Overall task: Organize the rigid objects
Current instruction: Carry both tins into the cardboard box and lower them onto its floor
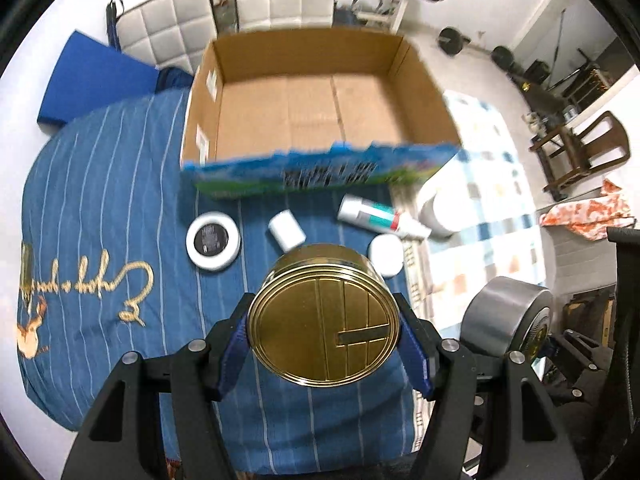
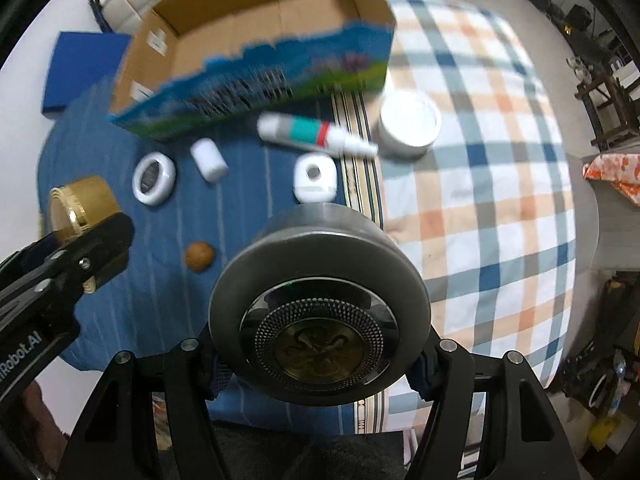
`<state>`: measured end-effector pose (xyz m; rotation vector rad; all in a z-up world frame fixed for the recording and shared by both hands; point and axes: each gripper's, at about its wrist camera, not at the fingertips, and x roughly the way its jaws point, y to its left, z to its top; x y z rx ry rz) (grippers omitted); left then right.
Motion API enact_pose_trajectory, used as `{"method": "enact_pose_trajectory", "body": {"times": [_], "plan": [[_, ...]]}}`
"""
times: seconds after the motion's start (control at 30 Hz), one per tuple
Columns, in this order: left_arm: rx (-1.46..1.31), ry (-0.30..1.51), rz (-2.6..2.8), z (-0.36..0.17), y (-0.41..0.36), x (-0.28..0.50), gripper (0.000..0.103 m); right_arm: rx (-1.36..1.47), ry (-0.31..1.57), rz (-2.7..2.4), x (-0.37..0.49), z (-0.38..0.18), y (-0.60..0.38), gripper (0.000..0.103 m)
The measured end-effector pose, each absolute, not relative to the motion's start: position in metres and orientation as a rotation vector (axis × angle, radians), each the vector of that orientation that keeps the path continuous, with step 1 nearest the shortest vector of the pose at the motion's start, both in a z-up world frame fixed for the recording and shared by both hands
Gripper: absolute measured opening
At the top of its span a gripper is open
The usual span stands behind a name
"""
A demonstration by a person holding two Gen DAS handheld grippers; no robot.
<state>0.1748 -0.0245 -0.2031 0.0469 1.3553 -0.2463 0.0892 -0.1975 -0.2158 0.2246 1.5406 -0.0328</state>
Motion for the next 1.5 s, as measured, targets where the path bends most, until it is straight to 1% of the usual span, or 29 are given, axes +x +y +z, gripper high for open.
{"method": "enact_pose_trajectory", "body": {"times": [0.07, 0.17, 0.3, 0.47, 0.63, 0.8, 0.9, 1.07, 1.23, 1.37, 1.5], "plan": [[0.042, 1.32, -0.261, -0.189, -0.026, 0.179, 0.063, 0.234, 1.504, -0.02, 0.099, -0.192, -0.198, 0.069], [0.03, 1.273, -0.27, -0.166, -0.024, 0.19, 0.063, 0.243, 1.46, 0.004, 0.111, -0.177, -0.199, 0.069], [0.014, 1.242, -0.262, -0.149, -0.022, 0.214, 0.063, 0.249, 1.416, 0.03, 0.137, -0.147, -0.201, 0.069], [-0.02, 1.219, -0.232, -0.136, -0.022, 0.256, 0.063, 0.241, 1.397, 0.082, 0.175, -0.129, -0.204, 0.069], [-0.075, 1.235, -0.245, -0.138, -0.028, 0.307, 0.063, 0.226, 1.373, 0.135, 0.231, -0.126, -0.21, 0.069], [-0.127, 1.306, -0.241, -0.166, -0.036, 0.369, 0.063, 0.194, 1.357, 0.172, 0.292, -0.134, -0.21, 0.069], [-0.146, 1.353, -0.228, -0.19, -0.042, 0.402, 0.063, 0.17, 1.367, 0.187, 0.332, -0.152, -0.209, 0.069], [-0.166, 1.468, -0.221, -0.243, -0.054, 0.453, 0.063, 0.148, 1.433, 0.179, 0.395, -0.198, -0.208, 0.069], [-0.192, 1.587, -0.224, -0.298, -0.064, 0.486, 0.063, 0.14, 1.514, 0.148, 0.444, -0.252, -0.215, 0.069], [-0.187, 1.68, -0.202, -0.339, -0.063, 0.506, 0.063, 0.106, 1.561, 0.125, 0.468, -0.289, -0.218, 0.069], [-0.166, 1.709, -0.187, -0.362, -0.063, 0.523, 0.063, 0.064, 1.591, 0.115, 0.478, -0.314, -0.213, 0.07]]}}
